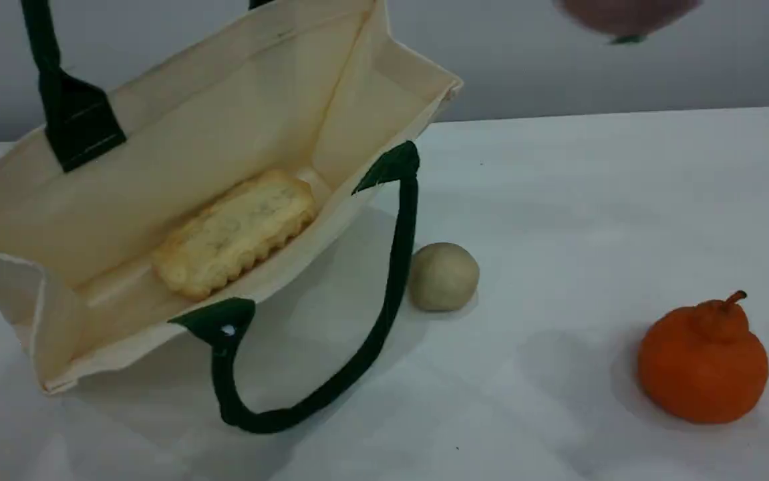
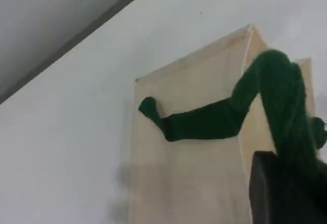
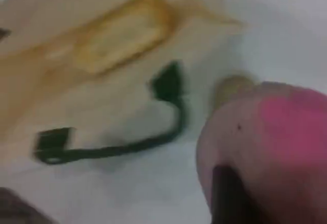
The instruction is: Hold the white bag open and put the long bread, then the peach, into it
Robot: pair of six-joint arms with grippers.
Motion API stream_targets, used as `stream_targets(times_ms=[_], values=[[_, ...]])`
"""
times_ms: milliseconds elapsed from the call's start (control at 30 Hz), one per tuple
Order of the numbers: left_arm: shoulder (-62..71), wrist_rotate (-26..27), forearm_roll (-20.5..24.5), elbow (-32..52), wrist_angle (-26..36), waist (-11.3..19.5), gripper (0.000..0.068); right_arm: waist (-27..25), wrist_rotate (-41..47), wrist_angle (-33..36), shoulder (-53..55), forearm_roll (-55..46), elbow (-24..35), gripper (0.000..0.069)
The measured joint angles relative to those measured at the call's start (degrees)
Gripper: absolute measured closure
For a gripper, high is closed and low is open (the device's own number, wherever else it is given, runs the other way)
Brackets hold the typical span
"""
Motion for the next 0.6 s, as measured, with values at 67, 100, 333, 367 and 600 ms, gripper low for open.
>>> stream_targets(times_ms=[67, 100, 333, 367, 600], values=[[0.0, 0.1, -0.1, 0.0, 0.0, 0.0, 0.0594, 3.3, 0.1, -0.9, 1.1, 1.9, 0.0, 0.0349], [0.0, 0.1, -0.1, 0.0, 0.0, 0.0, 0.0594, 4.9, 0.1, -1.7, 1.6, 2.7, 0.0, 0.0349], [-0.1, 0.0, -0.1, 0.0, 0.0, 0.0, 0.0594, 11.7, 0.0, -8.2, 6.7, 5.6, 0.0, 0.0349], [-0.1, -0.3, -0.4, 0.0, 0.0, 0.0, 0.0594, 12.0, 0.0, -9.2, 7.5, 5.5, 0.0, 0.0349], [-0.1, -0.8, -1.4, 0.0, 0.0, 0.0, 0.0594, 12.1, -2.1, -15.8, 13.9, 9.2, -0.1, 0.0349]])
